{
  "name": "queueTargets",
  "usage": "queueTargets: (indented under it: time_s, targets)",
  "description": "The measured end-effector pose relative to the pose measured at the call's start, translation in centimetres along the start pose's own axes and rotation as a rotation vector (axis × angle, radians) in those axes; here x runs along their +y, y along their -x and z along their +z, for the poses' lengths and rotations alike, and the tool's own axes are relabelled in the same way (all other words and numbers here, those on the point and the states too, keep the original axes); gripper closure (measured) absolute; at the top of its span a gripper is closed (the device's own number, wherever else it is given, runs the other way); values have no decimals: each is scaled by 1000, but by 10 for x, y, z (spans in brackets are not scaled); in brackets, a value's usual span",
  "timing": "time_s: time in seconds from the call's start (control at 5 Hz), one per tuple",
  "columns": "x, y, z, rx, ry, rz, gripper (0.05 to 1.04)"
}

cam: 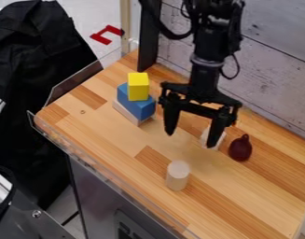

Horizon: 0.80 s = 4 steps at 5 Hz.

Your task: Move the cylinder to top of yellow cube on left of table

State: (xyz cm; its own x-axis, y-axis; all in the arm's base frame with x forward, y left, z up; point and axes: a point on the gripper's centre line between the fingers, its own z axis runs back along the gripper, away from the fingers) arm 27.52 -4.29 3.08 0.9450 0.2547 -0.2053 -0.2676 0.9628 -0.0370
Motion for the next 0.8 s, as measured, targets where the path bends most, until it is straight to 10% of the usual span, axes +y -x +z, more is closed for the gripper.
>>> queueTargets:
  time_s: [0.8]
  targets:
    - [0,25,-28,121,1,1,83]
